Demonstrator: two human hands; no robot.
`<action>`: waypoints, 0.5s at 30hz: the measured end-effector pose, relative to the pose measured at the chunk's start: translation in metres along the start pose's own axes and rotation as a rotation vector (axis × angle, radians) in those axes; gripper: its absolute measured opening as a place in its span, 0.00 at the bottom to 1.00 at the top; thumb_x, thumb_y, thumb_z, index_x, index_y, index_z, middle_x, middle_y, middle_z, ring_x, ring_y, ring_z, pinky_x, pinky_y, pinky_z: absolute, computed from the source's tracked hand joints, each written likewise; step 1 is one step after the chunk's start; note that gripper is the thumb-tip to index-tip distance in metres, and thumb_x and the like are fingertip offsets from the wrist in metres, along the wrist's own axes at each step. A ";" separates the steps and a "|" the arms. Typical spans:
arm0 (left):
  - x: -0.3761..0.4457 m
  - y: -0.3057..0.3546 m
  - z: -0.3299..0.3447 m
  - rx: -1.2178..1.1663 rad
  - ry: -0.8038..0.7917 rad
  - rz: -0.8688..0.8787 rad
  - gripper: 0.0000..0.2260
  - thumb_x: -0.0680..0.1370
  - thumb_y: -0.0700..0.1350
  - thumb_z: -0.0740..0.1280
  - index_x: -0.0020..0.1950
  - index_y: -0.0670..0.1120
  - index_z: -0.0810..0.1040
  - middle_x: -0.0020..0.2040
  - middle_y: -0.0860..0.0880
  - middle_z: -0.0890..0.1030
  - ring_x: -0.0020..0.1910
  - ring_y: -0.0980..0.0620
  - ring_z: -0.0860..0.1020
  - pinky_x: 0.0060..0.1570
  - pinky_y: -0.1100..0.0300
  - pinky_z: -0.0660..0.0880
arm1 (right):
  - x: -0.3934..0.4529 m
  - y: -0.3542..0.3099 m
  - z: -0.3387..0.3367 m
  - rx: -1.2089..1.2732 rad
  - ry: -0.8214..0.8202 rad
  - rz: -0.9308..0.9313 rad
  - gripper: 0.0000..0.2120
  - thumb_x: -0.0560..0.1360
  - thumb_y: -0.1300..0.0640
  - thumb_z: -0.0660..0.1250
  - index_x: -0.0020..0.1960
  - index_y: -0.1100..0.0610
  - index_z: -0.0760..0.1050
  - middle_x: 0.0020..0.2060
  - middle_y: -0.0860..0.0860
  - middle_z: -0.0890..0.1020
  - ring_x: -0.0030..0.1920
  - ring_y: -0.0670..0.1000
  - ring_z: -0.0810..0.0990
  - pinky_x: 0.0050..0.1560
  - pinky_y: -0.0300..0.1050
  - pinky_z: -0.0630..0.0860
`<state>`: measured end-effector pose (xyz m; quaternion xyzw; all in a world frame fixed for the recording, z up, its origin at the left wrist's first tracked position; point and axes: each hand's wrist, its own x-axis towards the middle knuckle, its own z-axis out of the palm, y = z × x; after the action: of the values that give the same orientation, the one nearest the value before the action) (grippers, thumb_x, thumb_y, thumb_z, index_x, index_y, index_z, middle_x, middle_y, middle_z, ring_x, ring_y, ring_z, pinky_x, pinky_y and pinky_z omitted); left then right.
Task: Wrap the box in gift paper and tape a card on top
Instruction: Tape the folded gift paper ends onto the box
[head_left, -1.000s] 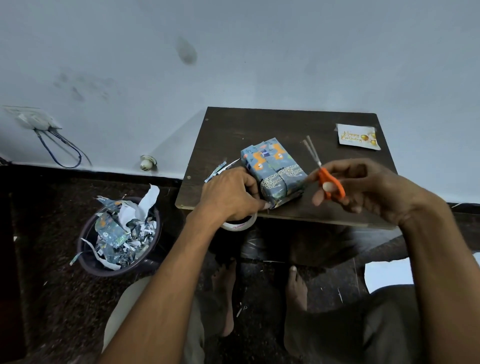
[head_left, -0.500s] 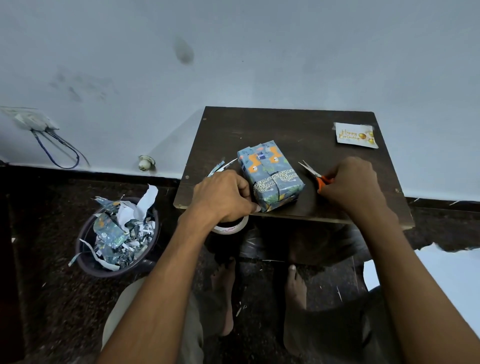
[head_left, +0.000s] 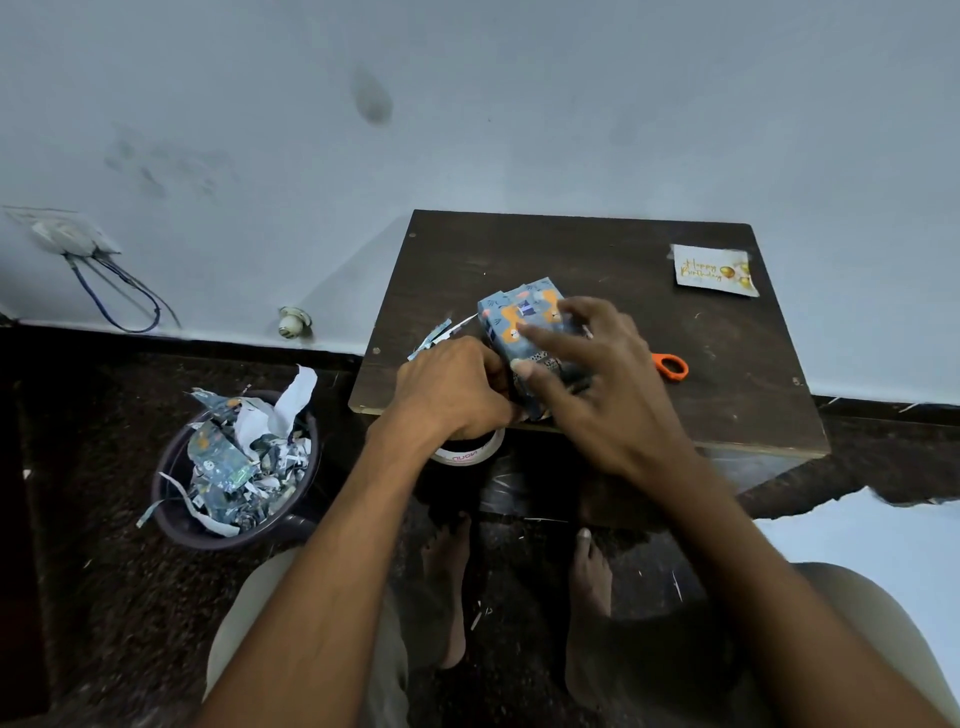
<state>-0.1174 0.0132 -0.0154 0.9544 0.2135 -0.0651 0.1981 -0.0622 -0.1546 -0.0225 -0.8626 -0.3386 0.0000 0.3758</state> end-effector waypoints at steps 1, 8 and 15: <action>-0.001 0.000 0.000 0.000 0.004 -0.001 0.12 0.68 0.60 0.75 0.42 0.53 0.82 0.40 0.56 0.80 0.42 0.51 0.77 0.44 0.57 0.70 | -0.002 0.000 0.009 -0.077 0.025 0.011 0.20 0.75 0.39 0.66 0.63 0.45 0.83 0.69 0.54 0.75 0.68 0.55 0.70 0.66 0.56 0.71; -0.003 -0.005 -0.006 -0.058 -0.047 -0.066 0.09 0.67 0.60 0.76 0.39 0.56 0.83 0.37 0.59 0.80 0.41 0.55 0.76 0.46 0.58 0.71 | 0.007 0.008 0.015 -0.110 0.074 0.038 0.13 0.74 0.48 0.74 0.58 0.45 0.85 0.69 0.54 0.75 0.68 0.56 0.71 0.61 0.60 0.76; -0.008 -0.015 -0.007 -0.110 -0.116 -0.109 0.12 0.64 0.63 0.77 0.40 0.57 0.85 0.38 0.57 0.83 0.43 0.57 0.80 0.46 0.58 0.76 | 0.010 0.008 0.015 -0.107 0.077 0.051 0.14 0.74 0.47 0.74 0.59 0.44 0.85 0.70 0.52 0.74 0.69 0.54 0.70 0.61 0.59 0.76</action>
<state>-0.1312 0.0253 -0.0124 0.9237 0.2567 -0.1190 0.2584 -0.0538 -0.1424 -0.0358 -0.8892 -0.3014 -0.0417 0.3417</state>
